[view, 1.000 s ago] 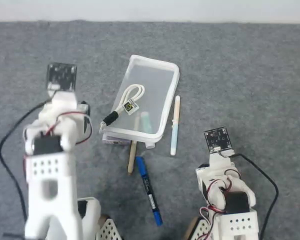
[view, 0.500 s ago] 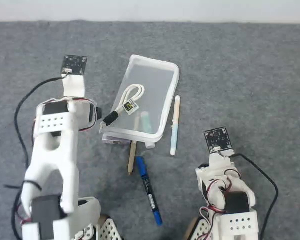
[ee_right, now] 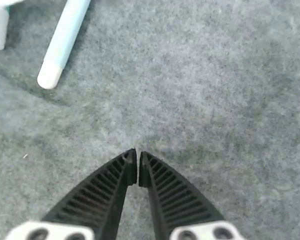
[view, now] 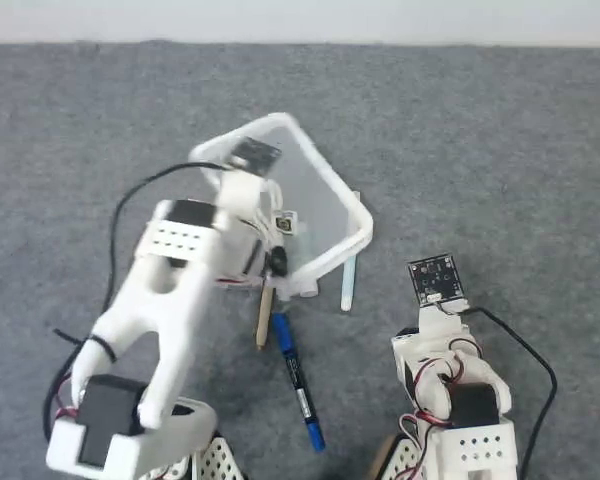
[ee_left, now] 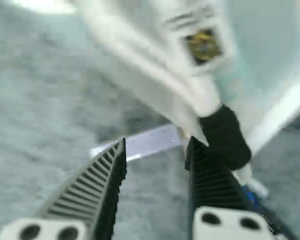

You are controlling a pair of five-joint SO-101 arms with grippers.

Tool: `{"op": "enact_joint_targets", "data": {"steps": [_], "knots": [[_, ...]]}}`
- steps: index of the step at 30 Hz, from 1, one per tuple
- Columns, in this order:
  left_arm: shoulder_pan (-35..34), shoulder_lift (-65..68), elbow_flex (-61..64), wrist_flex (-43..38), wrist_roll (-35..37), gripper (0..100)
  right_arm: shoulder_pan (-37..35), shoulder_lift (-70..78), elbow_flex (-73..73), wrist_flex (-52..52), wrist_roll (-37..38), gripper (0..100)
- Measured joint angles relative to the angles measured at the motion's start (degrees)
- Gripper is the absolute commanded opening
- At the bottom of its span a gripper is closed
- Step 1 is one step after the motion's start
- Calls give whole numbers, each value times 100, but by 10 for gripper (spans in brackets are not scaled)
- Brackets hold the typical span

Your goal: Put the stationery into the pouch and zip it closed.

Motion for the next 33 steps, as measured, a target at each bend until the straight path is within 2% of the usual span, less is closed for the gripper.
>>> {"op": "enact_joint_targets", "data": {"steps": [10, 17, 25, 29, 33], "knots": [[1073, 0, -193, 167, 659, 180, 0, 0, 0, 0, 0, 10], [1178, 0, -1046, 554, 879, 180, 9, 0, 0, 0, 0, 13], [1204, 0, -1960, 1187, 879, 180, 563, 0, 0, 0, 0, 13], [1099, -273, -1890, 1213, 879, 182, 554, 0, 0, 0, 0, 13], [985, -1433, -1345, 1011, 888, 184, 563, 0, 0, 0, 0, 13]]}}
